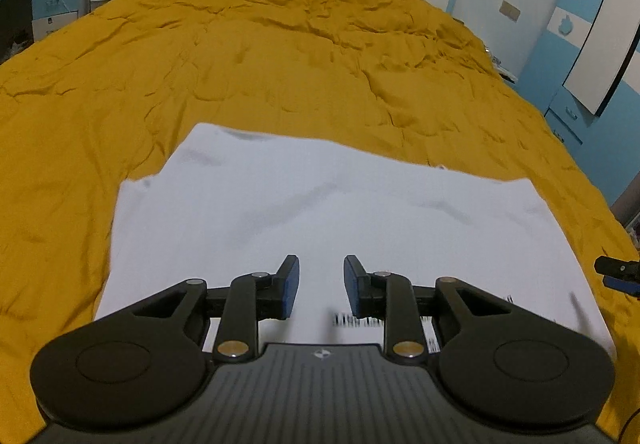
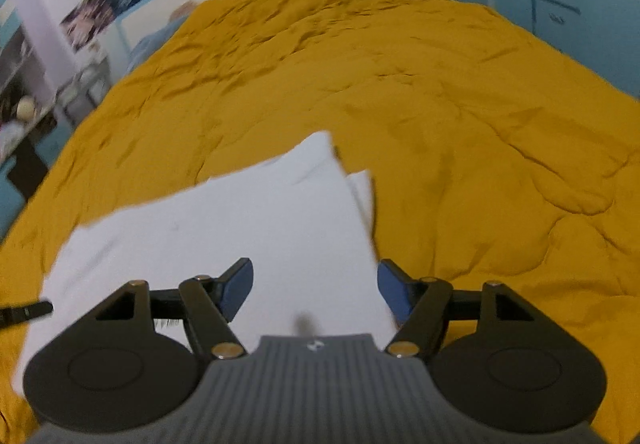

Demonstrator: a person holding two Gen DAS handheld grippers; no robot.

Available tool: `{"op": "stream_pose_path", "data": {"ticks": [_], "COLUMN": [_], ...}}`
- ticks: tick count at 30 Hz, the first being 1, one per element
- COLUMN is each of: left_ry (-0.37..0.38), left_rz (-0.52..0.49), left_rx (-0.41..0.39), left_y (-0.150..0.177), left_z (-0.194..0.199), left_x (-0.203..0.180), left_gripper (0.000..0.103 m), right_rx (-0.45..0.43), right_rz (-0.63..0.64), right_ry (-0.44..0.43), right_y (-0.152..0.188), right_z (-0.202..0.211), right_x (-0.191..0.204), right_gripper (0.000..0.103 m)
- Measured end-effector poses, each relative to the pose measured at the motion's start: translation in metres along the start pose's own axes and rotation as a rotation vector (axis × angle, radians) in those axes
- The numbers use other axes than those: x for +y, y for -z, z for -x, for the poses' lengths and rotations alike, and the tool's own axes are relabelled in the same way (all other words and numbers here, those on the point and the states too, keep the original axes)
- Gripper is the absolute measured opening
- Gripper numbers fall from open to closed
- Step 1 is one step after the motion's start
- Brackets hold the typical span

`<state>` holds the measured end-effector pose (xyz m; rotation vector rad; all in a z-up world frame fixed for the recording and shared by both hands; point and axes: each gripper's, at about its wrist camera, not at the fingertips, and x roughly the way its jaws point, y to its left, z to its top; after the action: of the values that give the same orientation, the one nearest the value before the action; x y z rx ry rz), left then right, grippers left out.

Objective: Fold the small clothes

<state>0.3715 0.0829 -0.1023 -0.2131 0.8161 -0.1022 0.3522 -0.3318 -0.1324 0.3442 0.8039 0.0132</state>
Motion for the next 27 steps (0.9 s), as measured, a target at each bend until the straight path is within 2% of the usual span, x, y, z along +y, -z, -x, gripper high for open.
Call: {"op": "stream_pose_path", "data": {"ticks": [4,7,10,12,16,17,19,20,21,27], "left_ry": [0.000,-0.004,-0.006,0.009,0.014,0.011,0.000,-0.005,-0.004,-0.019], "left_rz": [-0.005,-0.019,-0.027,-0.034,-0.054,-0.056,-0.061,-0.062,-0.063,-0.067], "left_rx": [0.009,0.014,0.031,0.042,0.062,0.067,0.075,0.074,0.068,0.025], "left_y": [-0.013,-0.020,-0.026,-0.028,-0.031,-0.031,-0.030,-0.029,-0.029,-0.031], "left_z": [-0.017,-0.031,-0.046,-0.056,-0.076,-0.081,-0.087,-0.088,-0.087,-0.063], "left_x": [-0.003,-0.007,-0.010,-0.014,-0.024,-0.025,-0.028,-0.029,-0.029,-0.018], "left_gripper": [0.031,0.031,0.031,0.031,0.031,0.031,0.031,0.031,0.031,0.031], "right_rx": [0.005,0.024,0.032,0.042,0.041,0.042,0.047,0.053,0.056,-0.002], "right_rz": [-0.094,-0.163,-0.197,-0.220,-0.252,-0.255,-0.260,-0.266,-0.270,-0.191], "right_ry": [-0.031,-0.064,-0.070,-0.066,-0.103,-0.113,-0.131,-0.146,-0.161,-0.170], "right_y": [-0.014,-0.021,-0.026,-0.028,-0.031,-0.032,-0.034,-0.036,-0.038,-0.047], "right_z": [-0.022,-0.043,-0.066,-0.081,-0.100,-0.105,-0.114,-0.117,-0.119,-0.102], "right_x": [-0.021,-0.033,-0.039,-0.045,-0.057,-0.059,-0.060,-0.061,-0.061,-0.036], "right_gripper": [0.063,0.056,0.054,0.047,0.043,0.040,0.025,0.014,0.009,0.004]}}
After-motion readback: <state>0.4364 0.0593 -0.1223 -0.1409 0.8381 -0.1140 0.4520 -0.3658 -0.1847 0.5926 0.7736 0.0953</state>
